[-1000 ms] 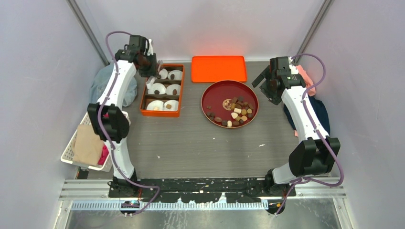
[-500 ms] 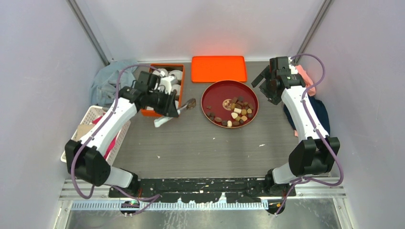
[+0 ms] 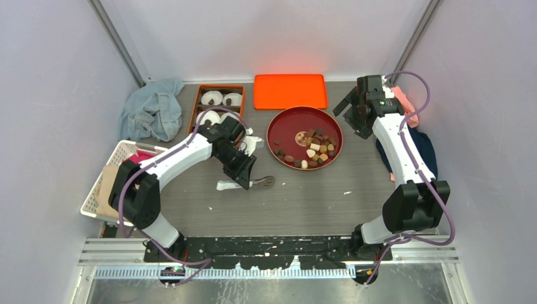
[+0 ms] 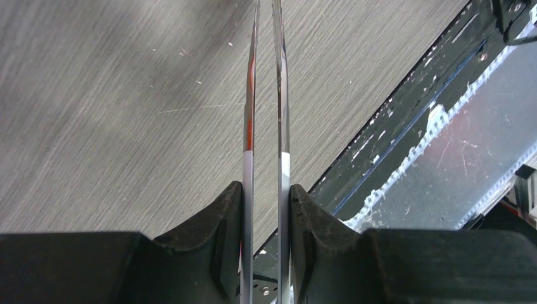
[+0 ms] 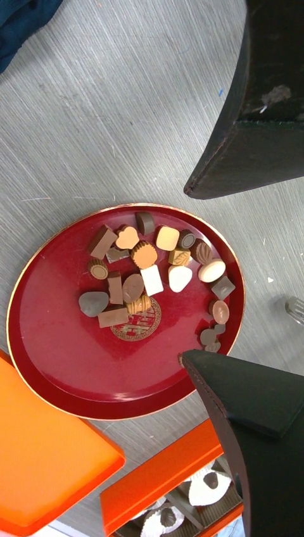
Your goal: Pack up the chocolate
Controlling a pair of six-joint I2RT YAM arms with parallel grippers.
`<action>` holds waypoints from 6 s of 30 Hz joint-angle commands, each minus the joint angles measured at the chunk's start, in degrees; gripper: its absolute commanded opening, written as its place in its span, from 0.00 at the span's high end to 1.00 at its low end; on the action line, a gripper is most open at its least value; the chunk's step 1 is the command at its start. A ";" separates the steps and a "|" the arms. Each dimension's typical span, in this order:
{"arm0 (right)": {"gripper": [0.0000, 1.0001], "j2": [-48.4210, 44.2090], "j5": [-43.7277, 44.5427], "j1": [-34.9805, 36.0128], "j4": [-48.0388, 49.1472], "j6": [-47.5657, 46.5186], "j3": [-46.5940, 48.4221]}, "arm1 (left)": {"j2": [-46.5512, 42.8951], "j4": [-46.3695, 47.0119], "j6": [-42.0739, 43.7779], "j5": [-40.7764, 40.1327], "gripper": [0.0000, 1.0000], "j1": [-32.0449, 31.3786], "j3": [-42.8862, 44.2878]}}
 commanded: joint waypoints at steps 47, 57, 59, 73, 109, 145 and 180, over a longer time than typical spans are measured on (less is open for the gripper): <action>0.35 67.13 1.16 -0.96 -1.36 -7.87 63.79 | 1.48 6.61 -13.01 -26.82 0.00 11.28 25.45; 0.84 65.24 7.07 -0.11 -3.61 -12.81 62.04 | 3.43 7.74 -13.51 -25.60 0.00 11.28 26.44; 0.95 64.91 7.29 -0.08 -4.40 -13.23 61.84 | 3.77 7.86 -13.54 -25.39 0.00 11.28 26.58; 0.99 50.89 4.38 0.26 -3.20 -10.23 62.32 | 6.11 8.03 -15.18 -26.01 0.00 11.28 29.97; 0.99 11.23 -21.67 8.48 15.95 -1.63 11.41 | 9.96 14.32 -36.06 8.93 0.17 25.98 34.95; 0.07 11.95 -14.78 7.01 2.25 -4.90 20.55 | 7.76 13.51 -24.75 4.95 1.00 29.21 42.09; 0.11 11.24 -17.20 4.29 -0.74 -4.30 18.74 | -4.61 52.88 66.79 -9.72 1.00 17.79 22.63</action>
